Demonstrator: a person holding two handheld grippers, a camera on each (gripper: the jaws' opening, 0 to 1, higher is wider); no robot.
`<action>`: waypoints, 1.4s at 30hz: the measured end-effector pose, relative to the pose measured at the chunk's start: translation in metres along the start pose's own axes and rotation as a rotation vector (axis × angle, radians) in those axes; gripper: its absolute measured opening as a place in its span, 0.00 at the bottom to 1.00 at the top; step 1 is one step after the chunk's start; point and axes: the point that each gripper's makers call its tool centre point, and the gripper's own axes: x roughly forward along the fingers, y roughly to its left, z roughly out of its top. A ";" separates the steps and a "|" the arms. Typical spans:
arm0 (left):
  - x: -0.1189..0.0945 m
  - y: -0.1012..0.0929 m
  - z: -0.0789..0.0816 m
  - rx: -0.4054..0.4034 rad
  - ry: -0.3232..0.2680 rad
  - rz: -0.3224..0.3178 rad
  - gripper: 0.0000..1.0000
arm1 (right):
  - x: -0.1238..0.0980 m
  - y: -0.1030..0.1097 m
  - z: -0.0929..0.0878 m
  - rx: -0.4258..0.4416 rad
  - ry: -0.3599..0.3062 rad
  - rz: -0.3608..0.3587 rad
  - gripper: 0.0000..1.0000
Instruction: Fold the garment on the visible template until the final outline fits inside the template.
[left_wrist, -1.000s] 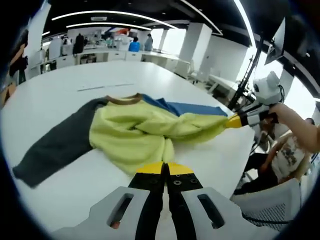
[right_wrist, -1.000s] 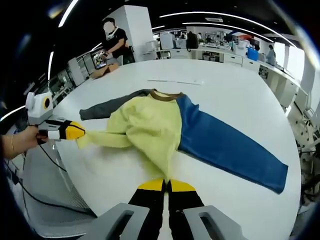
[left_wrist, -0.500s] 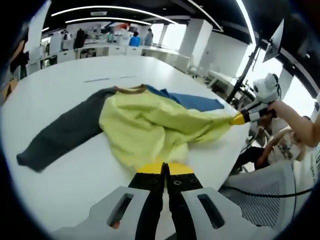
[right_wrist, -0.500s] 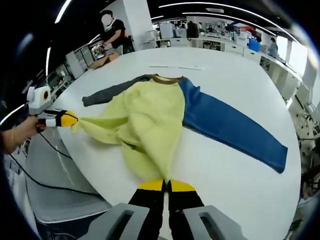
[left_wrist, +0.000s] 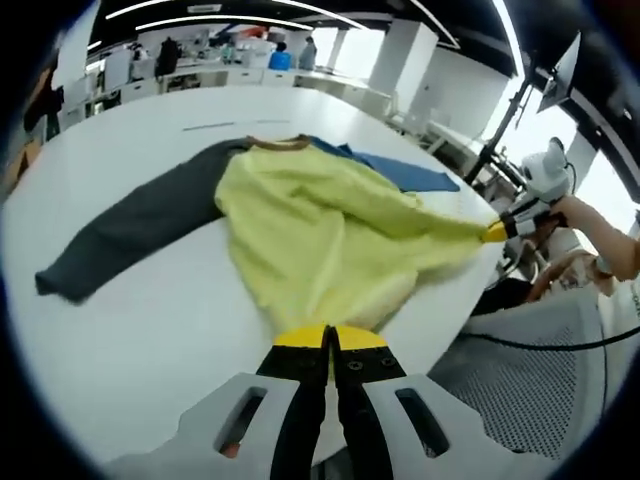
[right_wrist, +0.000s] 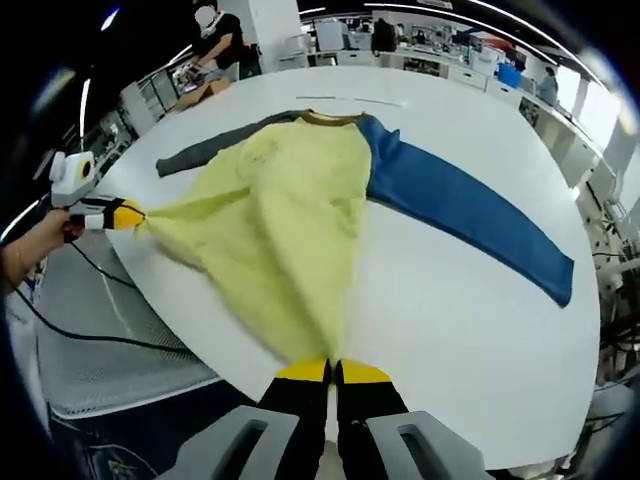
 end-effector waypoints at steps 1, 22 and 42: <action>-0.001 0.001 -0.002 0.004 0.005 0.000 0.00 | 0.001 -0.001 -0.003 0.008 0.004 -0.003 0.00; -0.009 0.012 -0.035 -0.014 0.054 0.043 0.04 | 0.017 -0.002 -0.031 0.040 0.067 -0.005 0.00; -0.024 0.015 -0.047 -0.182 0.007 0.194 0.26 | 0.015 0.005 -0.021 0.197 -0.035 0.006 0.21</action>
